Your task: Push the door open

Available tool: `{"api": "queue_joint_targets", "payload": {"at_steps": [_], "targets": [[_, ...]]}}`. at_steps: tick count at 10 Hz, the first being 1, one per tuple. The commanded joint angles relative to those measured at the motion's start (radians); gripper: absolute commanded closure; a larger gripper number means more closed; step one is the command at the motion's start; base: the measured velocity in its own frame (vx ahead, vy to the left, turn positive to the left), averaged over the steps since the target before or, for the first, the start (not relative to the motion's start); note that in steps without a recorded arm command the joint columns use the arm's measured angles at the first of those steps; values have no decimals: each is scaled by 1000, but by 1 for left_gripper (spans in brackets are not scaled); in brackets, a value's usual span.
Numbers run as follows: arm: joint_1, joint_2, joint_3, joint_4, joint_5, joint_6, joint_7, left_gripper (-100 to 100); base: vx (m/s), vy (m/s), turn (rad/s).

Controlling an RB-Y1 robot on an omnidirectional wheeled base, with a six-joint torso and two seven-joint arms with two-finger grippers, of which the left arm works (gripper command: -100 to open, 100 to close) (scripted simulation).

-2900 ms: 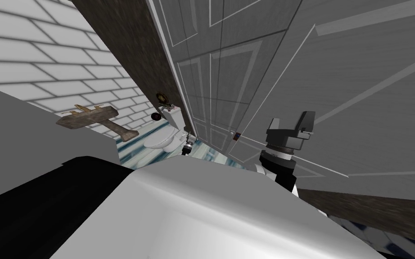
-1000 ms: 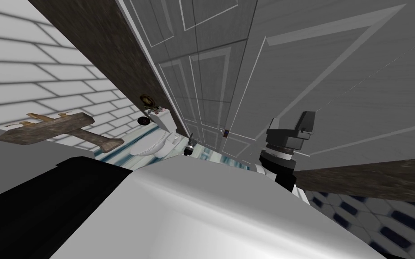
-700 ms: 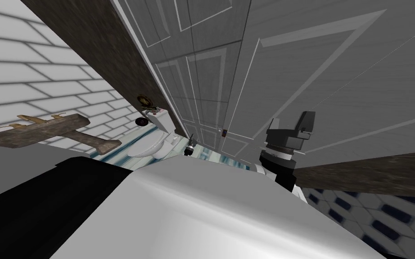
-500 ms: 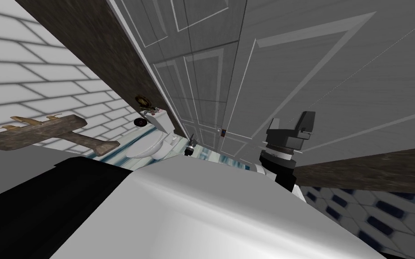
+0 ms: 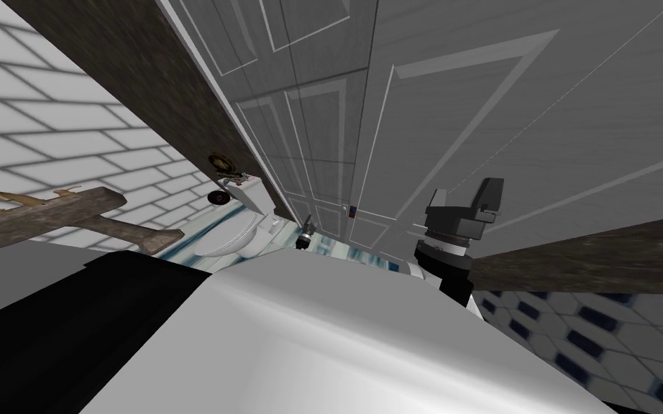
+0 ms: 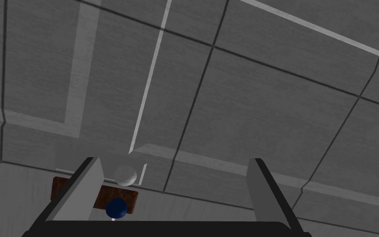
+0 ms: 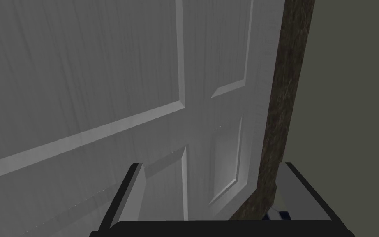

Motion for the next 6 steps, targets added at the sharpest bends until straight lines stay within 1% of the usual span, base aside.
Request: {"api": "queue_joint_targets", "payload": {"at_steps": [1,6], "targets": [[-3,-3,0,11,-2,-2,-30,-100,7,-40,-60],[-18,-16,2,48,-8,-9,-119,-100,4,-43,-59]]}}
